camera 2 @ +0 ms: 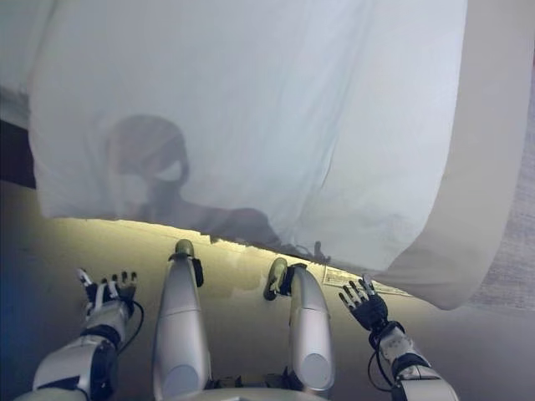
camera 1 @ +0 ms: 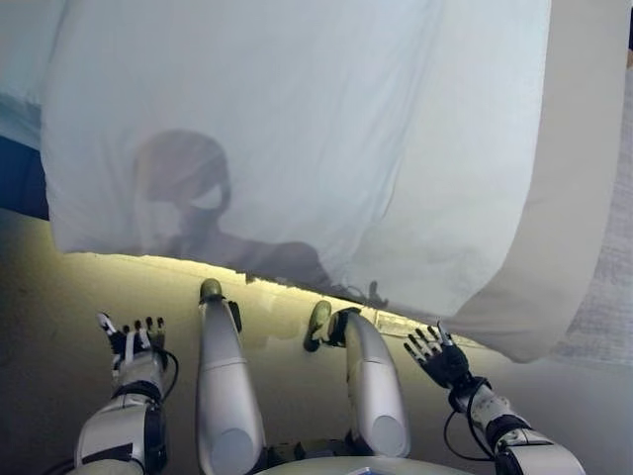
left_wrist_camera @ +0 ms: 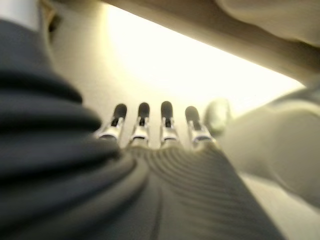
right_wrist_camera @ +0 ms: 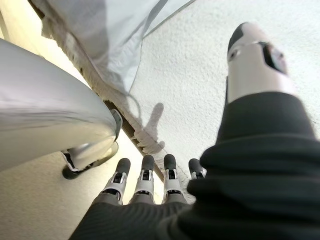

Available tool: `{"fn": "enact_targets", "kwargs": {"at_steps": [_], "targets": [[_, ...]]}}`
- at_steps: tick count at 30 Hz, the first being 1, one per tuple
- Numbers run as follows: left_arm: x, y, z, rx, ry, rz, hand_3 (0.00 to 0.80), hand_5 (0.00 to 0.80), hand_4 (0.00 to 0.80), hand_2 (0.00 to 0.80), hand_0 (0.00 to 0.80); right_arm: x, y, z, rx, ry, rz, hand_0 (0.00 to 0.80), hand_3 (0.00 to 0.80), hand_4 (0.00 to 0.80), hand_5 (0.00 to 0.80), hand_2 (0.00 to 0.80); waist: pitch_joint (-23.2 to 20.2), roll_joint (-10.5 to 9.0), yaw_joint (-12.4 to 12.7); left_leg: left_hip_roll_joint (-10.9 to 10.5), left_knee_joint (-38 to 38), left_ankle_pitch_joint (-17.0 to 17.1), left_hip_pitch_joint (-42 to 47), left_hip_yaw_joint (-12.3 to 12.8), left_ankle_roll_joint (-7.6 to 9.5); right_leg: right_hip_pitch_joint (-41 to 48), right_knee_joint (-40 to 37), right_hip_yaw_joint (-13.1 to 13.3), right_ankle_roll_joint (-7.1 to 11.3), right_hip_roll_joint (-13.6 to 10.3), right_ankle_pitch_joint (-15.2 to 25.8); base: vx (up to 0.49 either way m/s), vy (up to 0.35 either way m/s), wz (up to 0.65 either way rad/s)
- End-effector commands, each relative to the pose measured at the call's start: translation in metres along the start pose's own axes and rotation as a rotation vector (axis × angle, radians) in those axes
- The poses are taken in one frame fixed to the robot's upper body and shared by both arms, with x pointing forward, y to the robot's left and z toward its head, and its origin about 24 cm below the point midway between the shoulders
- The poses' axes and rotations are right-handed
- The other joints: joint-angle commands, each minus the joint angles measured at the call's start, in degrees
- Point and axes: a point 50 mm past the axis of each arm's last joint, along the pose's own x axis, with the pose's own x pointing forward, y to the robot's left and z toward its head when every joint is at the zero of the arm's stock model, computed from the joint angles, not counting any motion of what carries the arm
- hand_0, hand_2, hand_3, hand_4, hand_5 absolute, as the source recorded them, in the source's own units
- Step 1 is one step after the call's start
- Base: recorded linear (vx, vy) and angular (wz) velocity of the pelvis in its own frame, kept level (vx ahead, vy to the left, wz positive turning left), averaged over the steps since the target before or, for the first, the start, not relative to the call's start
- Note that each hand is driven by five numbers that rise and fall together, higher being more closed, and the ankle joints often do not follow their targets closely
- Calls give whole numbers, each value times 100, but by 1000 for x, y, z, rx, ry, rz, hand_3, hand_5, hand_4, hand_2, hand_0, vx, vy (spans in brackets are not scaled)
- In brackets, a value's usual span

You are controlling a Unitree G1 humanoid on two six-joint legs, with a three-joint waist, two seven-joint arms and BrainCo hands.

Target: Make the bed neatly

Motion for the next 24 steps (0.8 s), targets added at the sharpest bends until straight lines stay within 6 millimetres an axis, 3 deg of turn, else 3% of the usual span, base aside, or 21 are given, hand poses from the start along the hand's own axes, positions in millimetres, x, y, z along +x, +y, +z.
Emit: {"fn": "enact_targets", "kwargs": {"at_steps": [1, 6, 7, 15, 18, 24], "targets": [[-9, 32, -20, 257, 131, 54, 0, 0, 0, 0, 0, -20, -28, 8, -13, -34, -68, 0, 0, 0, 0, 0, -341, 299, -39, -154, 343, -602, 419, 383, 219, 357, -1070, -45, 298, -13, 954, 74, 7, -12], [-17, 52, -35, 647, 265, 65, 0, 0, 0, 0, 0, -24, -36, 3, -148, 23, -123, 0, 0, 0, 0, 0, -680, 540, -134, -139, -693, -215, 1402, 717, 115, 1256, -2081, -48, 340, 5, 1172, 70, 33, -10], [-19, 57, -38, 775, 310, 72, 0, 0, 0, 0, 0, -24, -38, 1, -205, 43, -139, 0, 0, 0, 0, 0, -764, 599, -161, -168, -1033, 40, 1615, 855, 144, 1421, -2376, -90, 312, 2, 1348, 27, 74, -19], [-30, 83, -45, 1562, 508, 29, 0, 0, 0, 0, 0, -35, -56, -27, -347, 237, -249, 0, 0, 0, 0, 0, -1481, 1084, -382, -438, -3024, 647, 3270, 1330, 162, 2783, -3872, -87, 505, 92, 1728, 152, 76, -18], [-36, 94, -49, 1673, 569, 28, 0, 0, 0, 0, 0, -43, -65, -38, -363, 290, -298, 0, 0, 0, 0, 0, -1767, 1227, -490, -509, -3630, 803, 3711, 1377, 184, 3114, -4315, 66, 566, 180, 1895, 166, 46, -20], [-47, 111, -61, 1666, 688, 18, 0, 0, 0, 0, 0, -58, -84, -51, -306, 301, -480, 0, 0, 0, 0, 0, -2115, 1391, -591, -576, -4321, 939, 4276, 1470, 196, 3555, -4950, 130, 587, 318, 2139, 113, 18, -15]]}}
